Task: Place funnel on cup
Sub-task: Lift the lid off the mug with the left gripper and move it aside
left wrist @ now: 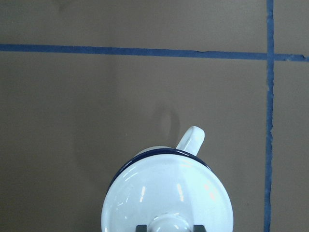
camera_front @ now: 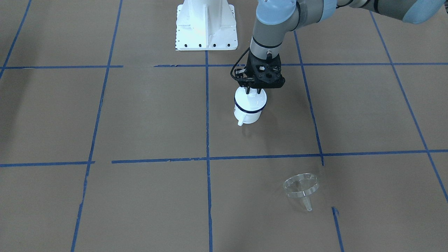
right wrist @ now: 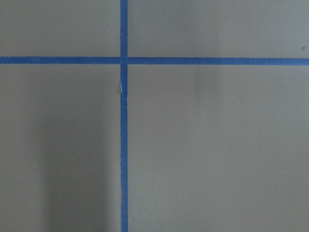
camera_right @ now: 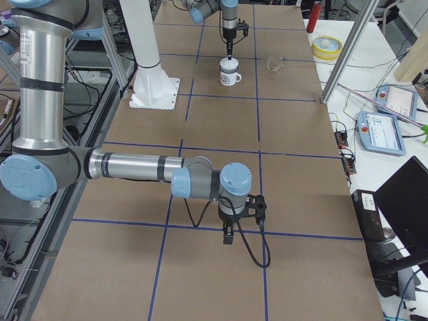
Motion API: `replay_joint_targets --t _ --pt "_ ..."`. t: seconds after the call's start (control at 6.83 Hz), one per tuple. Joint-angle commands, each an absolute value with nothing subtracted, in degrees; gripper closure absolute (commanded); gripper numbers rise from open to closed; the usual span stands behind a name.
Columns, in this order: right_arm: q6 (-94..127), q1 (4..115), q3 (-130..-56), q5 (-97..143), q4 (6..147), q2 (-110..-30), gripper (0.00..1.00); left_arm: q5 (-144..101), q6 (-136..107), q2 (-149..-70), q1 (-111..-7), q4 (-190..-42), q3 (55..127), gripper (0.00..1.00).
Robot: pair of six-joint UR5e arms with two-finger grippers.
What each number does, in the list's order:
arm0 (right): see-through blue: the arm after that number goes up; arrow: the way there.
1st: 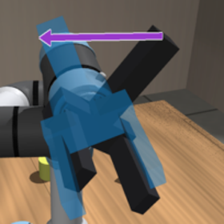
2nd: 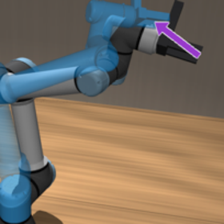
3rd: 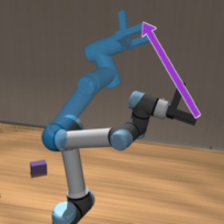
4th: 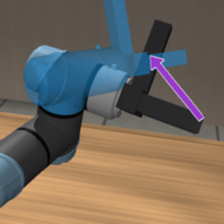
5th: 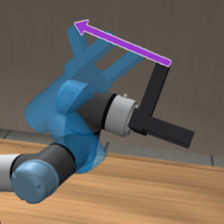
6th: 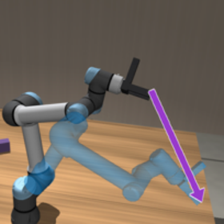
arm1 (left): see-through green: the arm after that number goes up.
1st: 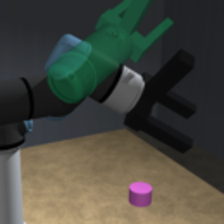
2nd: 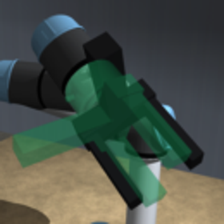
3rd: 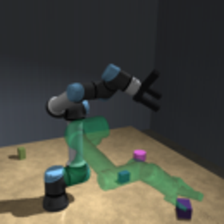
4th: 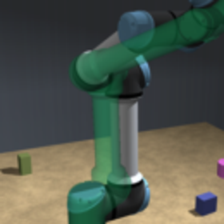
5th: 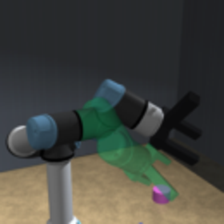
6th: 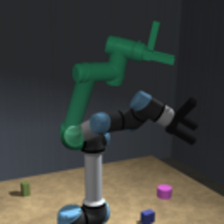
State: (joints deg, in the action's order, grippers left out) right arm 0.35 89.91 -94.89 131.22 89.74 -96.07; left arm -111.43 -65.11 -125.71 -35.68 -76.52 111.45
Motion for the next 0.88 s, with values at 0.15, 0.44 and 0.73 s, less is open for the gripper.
replay_joint_targets --t 0.15,0.44,0.73 --pt "0.35 89.91 -94.83 131.22 89.74 -96.15 0.00 -111.19 -54.37 -124.29 -41.56 -71.63 115.05 1.00" --pt "0.35 89.91 -94.92 131.22 89.74 -96.06 0.00 -111.09 -51.77 -115.88 -42.10 -74.77 119.78 1.00" --pt "0.35 89.91 -94.92 131.22 89.74 -96.07 0.00 -111.18 -52.64 -107.00 -41.84 -85.63 118.92 1.00"
